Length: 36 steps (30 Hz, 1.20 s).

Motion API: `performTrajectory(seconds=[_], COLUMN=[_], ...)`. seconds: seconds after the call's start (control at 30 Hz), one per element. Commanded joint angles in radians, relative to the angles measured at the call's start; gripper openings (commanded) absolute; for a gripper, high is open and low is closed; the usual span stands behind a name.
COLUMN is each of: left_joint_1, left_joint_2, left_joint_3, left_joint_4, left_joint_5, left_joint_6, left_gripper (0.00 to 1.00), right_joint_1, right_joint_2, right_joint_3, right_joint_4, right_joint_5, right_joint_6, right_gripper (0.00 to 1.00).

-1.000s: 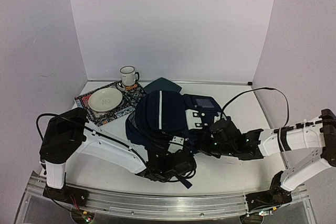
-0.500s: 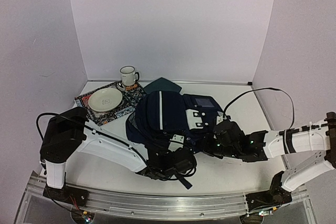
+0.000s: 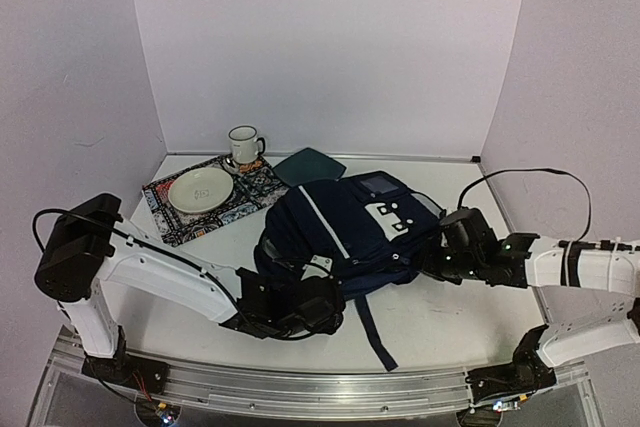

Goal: Pack the student bag
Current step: Zip the largest pocket of the bag in the student bag.

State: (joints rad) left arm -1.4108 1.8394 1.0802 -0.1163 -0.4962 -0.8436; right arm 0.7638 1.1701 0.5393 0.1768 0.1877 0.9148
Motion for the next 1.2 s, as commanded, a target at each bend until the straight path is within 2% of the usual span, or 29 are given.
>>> performTrajectory(seconds=[0.0,0.2,0.4,0.53,0.77,0.8,0.93,1.17], left_joint_1=[0.000,0.000,0.000,0.000,0.007,0.007,0.017,0.022], left_joint_2=[-0.115,-0.243,-0.297,-0.246,-0.123,-0.109,-0.056,-0.040], left_joint_3=[-0.092,-0.214,-0.222,-0.125,0.062,0.083,0.161,0.205], left_joint_4=[-0.054,-0.061,-0.062,-0.059,-0.005,0.002,0.012,0.017], left_joint_5=[0.061,0.084,0.107,0.138,0.256,0.271,0.340,0.422], left_joint_6=[0.003,-0.001,0.046,0.125,0.246,0.260,0.294,0.313], left_gripper=[0.00,0.00,0.00,0.00,0.00,0.00,0.00,0.00], right_joint_1=[-0.160,-0.380,-0.436,-0.429,-0.321,-0.289,-0.148,-0.006], right_joint_2=[-0.027,0.063,0.187,0.143,-0.075,-0.108,-0.191,-0.190], right_joint_3=[0.004,0.059,0.176,0.181,0.127,0.112,0.058,-0.002], right_joint_4=[-0.095,-0.101,-0.116,-0.130,-0.220,-0.221,-0.204,-0.146], right_joint_5=[0.032,-0.101,-0.207,-0.341,-0.436,-0.440,-0.460,-0.585], right_joint_6=[-0.146,-0.264,-0.405,-0.484,-0.653,-0.671,-0.773,-0.903], right_gripper=[0.00,0.00,0.00,0.20,0.69,0.73,0.76,0.72])
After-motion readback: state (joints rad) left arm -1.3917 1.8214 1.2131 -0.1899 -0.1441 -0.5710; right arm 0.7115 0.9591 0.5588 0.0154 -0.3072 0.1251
